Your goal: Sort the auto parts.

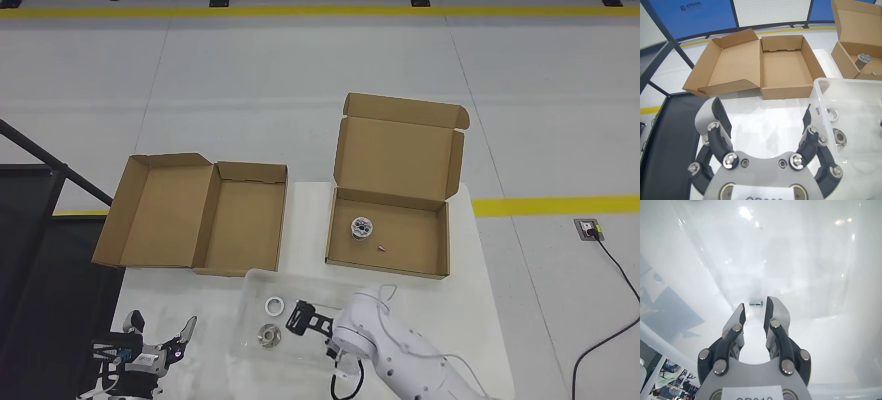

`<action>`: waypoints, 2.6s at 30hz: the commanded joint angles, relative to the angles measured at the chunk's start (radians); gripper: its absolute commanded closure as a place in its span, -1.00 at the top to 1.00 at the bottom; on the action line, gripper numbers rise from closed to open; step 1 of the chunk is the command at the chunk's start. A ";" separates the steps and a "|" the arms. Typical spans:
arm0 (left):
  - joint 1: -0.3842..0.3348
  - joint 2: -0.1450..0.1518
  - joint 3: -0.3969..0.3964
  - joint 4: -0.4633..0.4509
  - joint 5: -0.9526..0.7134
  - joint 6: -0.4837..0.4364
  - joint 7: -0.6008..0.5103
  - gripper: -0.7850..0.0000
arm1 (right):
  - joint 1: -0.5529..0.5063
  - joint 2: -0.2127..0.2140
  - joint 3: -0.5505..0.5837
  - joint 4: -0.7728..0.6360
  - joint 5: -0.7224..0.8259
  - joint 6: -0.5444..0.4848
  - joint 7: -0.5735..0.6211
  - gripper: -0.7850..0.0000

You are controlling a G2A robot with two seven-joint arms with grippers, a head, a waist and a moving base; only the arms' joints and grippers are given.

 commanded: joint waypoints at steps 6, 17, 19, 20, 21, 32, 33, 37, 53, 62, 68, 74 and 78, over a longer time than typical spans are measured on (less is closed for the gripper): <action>0.000 0.000 0.000 0.000 0.000 0.000 0.000 1.00 | 0.012 -0.010 -0.017 0.038 0.002 0.005 0.002 -0.35; 0.000 0.000 0.000 0.000 0.000 0.000 0.000 1.00 | 0.034 -0.022 -0.024 0.084 -0.006 0.015 -0.008 -1.00; 0.000 0.000 0.000 0.000 0.000 0.000 0.000 1.00 | 0.036 -0.022 -0.019 0.084 -0.009 0.017 -0.009 -1.00; 0.000 0.000 0.000 0.000 0.000 0.000 0.000 1.00 | 0.036 -0.021 -0.015 0.082 -0.011 0.017 -0.011 -1.00; 0.000 0.000 0.000 0.000 0.000 0.000 0.000 1.00 | 0.035 -0.020 -0.011 0.077 -0.011 0.016 -0.013 -1.00; 0.000 0.000 0.000 0.000 0.000 0.000 0.000 1.00 | -0.082 0.051 0.202 -0.212 0.023 -0.128 -0.144 -1.00; 0.000 0.000 0.000 0.000 0.000 0.000 0.000 1.00 | -0.097 0.058 0.228 -0.240 0.021 -0.139 -0.158 -1.00; 0.000 0.000 0.000 0.000 0.000 0.000 0.000 1.00 | -0.211 0.101 0.412 -0.411 0.030 -0.200 -0.305 -1.00; 0.000 0.000 0.000 0.000 0.000 0.000 0.000 1.00 | -0.261 0.177 0.830 -0.266 0.443 -0.706 -1.208 -1.00; 0.000 0.000 0.000 0.000 0.000 0.000 0.000 1.00 | -0.202 0.246 0.733 -0.157 0.333 -0.706 -1.496 -1.00; 0.000 0.000 0.000 0.000 0.000 0.000 0.000 1.00 | -0.108 0.283 0.720 -0.029 0.218 -0.624 -1.146 -1.00; 0.000 0.000 0.000 0.000 0.000 0.000 0.000 1.00 | -0.029 0.285 0.642 -0.074 0.219 -0.353 -0.668 -1.00; 0.000 0.000 0.000 0.000 0.000 0.000 0.000 1.00 | 0.040 0.276 0.561 -0.032 0.190 -0.230 -0.444 -1.00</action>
